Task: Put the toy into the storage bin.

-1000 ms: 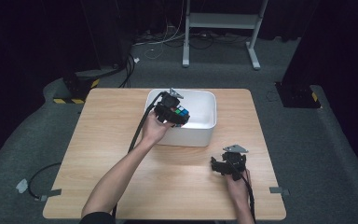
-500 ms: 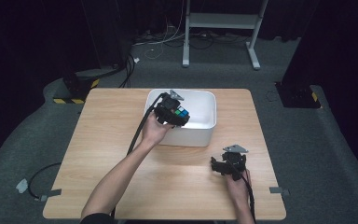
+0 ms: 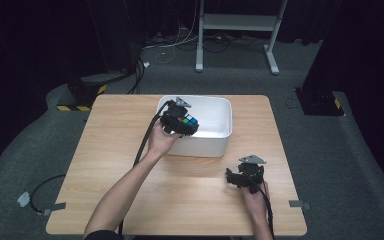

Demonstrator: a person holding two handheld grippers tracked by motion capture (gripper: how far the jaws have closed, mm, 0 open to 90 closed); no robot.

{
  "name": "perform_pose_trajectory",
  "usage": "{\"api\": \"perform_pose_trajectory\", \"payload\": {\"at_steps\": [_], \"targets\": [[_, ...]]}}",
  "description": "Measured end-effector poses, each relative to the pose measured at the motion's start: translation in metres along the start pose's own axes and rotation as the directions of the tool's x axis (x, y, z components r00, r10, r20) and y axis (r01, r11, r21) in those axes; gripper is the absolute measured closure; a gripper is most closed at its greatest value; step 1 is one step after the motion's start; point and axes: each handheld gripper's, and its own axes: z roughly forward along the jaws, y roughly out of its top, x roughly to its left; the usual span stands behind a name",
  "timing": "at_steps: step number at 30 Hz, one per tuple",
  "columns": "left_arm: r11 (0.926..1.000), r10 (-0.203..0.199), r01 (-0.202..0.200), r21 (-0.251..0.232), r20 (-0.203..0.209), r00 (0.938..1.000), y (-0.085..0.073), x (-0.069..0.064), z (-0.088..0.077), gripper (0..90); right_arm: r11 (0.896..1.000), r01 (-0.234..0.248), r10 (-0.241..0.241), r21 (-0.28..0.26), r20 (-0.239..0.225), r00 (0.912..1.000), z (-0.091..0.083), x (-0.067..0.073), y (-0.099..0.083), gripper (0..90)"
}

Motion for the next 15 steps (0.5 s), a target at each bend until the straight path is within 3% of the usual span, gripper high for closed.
{"api": "perform_pose_trajectory", "payload": {"at_steps": [15], "targets": [[0.9998, -0.004, 0.004, -0.019, -0.026, 0.9997, -0.004, 0.007, -0.012, 33.5, 1.0, -0.001, 0.001, 0.0, 0.0, 1.0, 0.0, 0.0, 0.0, 15.3]]}}
